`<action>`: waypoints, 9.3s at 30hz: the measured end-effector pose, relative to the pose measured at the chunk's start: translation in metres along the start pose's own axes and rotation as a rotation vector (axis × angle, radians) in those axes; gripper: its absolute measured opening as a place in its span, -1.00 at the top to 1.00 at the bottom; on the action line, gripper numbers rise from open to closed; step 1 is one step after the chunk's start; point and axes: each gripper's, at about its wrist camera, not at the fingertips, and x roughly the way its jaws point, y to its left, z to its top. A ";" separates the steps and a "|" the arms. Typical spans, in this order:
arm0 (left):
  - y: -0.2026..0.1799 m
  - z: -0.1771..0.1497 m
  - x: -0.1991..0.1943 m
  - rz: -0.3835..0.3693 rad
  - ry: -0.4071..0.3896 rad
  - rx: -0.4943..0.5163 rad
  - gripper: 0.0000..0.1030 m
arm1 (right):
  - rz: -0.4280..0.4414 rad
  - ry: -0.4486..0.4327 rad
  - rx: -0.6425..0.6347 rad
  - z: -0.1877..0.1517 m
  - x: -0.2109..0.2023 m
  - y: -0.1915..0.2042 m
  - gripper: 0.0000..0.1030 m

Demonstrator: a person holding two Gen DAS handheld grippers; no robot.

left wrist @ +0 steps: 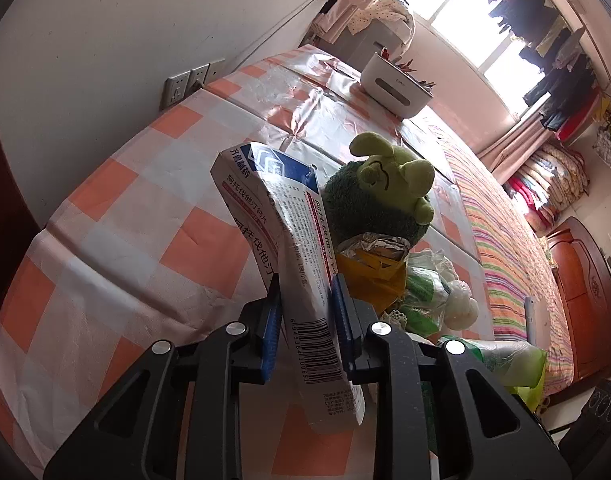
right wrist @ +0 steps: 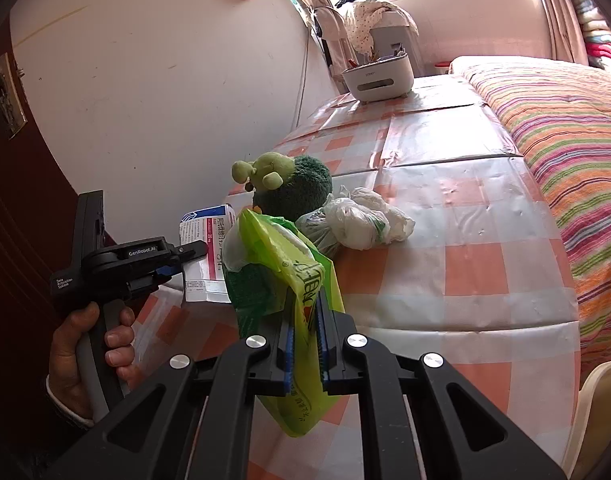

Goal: Collect trash

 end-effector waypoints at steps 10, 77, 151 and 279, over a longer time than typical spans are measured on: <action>-0.030 -0.012 -0.033 0.012 -0.096 0.127 0.55 | -0.045 -0.036 -0.029 -0.002 -0.016 0.001 0.83; -0.269 -0.153 -0.037 -0.304 -0.045 0.612 0.54 | -0.543 -0.314 0.160 -0.062 -0.198 -0.113 0.82; -0.346 -0.236 -0.035 -0.450 0.030 0.879 0.49 | -0.743 -0.654 0.330 -0.109 -0.276 -0.124 -0.39; -0.101 -0.052 0.055 0.055 0.013 0.368 0.00 | -0.483 0.207 -0.079 0.018 0.104 -0.039 -0.86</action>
